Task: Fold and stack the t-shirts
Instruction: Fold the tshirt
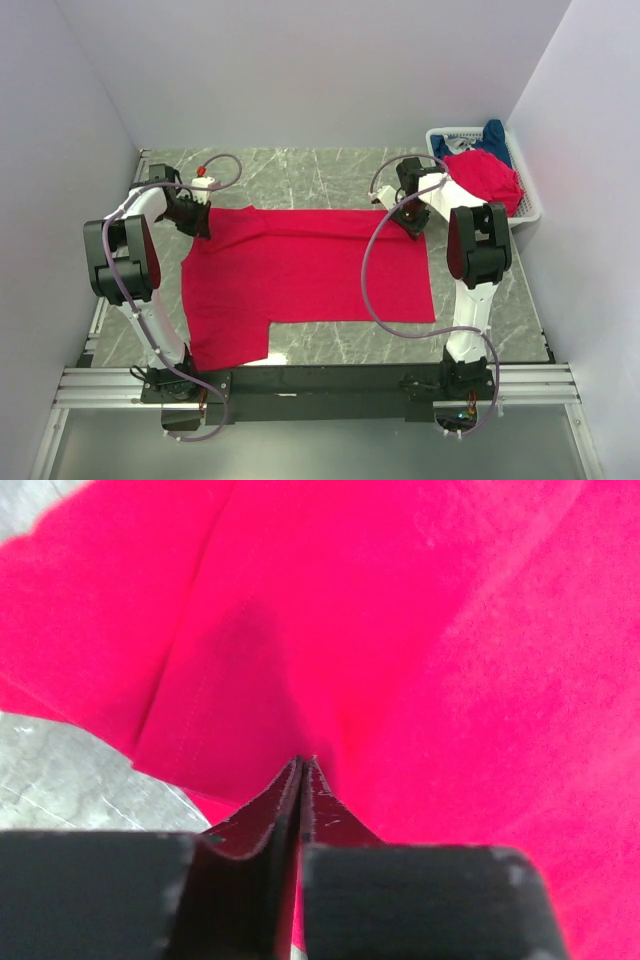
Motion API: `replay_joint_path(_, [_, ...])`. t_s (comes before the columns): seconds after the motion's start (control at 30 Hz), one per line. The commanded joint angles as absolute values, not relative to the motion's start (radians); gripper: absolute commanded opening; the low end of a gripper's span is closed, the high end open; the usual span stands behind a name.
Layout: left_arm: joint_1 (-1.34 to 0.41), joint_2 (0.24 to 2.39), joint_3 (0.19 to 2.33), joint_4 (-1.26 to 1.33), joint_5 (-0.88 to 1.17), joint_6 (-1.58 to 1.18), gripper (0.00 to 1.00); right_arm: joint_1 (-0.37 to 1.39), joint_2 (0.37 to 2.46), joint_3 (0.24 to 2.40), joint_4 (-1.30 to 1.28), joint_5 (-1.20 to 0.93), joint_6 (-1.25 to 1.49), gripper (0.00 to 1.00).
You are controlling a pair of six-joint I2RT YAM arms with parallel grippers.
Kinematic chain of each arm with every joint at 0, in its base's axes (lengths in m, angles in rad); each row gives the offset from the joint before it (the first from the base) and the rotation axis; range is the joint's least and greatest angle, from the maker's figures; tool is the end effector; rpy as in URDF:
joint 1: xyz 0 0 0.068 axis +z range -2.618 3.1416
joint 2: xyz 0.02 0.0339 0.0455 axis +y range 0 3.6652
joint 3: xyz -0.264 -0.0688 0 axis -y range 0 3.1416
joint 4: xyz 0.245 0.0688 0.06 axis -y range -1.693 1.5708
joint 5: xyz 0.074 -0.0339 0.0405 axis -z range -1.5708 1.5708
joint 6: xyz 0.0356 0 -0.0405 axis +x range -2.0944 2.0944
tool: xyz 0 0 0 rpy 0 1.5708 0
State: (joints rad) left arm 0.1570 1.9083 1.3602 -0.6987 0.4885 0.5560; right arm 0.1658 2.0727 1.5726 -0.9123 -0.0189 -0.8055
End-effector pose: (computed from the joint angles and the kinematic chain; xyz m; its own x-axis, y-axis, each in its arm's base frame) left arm 0.3793 0.0431 0.1862 -0.7903 0.3468 -0.5052 0.5022 0.8389 -0.2098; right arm 0.4024 0.0680 0.1719 -0.5536 -0.8237 -0.1227 -0.8187 0.5653 -0.1008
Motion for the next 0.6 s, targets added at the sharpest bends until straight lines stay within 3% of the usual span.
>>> replay_joint_path(0.0, [0.153, 1.856, 1.387, -0.755, 0.497, 0.58, 0.06, 0.169, 2.068, 1.603, -0.911, -0.002, -0.816, 0.0])
replay_joint_path(0.17, [0.155, 1.83, 1.374, -0.796, 0.483, 0.643, 0.03, 0.169, 2.057, 1.572, -0.905, 0.023, -0.844, 0.0])
replay_joint_path(0.2, [0.164, 1.825, 1.376, -0.819, 0.504, 0.65, 0.1, 0.169, 2.059, 1.581, -0.917, 0.018, -0.85, 0.02])
replay_joint_path(0.23, [0.172, 1.822, 1.391, -0.83, 0.523, 0.658, 0.18, 0.169, 2.065, 1.6, -0.967, 0.003, -0.85, 0.24])
replay_joint_path(0.3, [0.207, 1.824, 1.417, -0.857, 0.601, 0.654, 0.39, 0.167, 2.071, 1.71, -1.038, -0.11, -0.824, 0.43])
replay_joint_path(0.33, [0.218, 1.83, 1.442, -0.861, 0.615, 0.625, 0.42, 0.169, 2.075, 1.76, -1.111, -0.154, -0.809, 0.51])
replay_joint_path(0.47, [0.255, 1.827, 1.457, -0.796, 0.649, 0.537, 0.55, 0.207, 2.118, 2.075, -1.207, -0.409, -0.65, 0.51])
replay_joint_path(0.57, [0.262, 1.83, 1.451, -0.75, 0.669, 0.465, 0.56, 0.265, 2.138, 2.147, -1.097, -0.475, -0.467, 0.5])
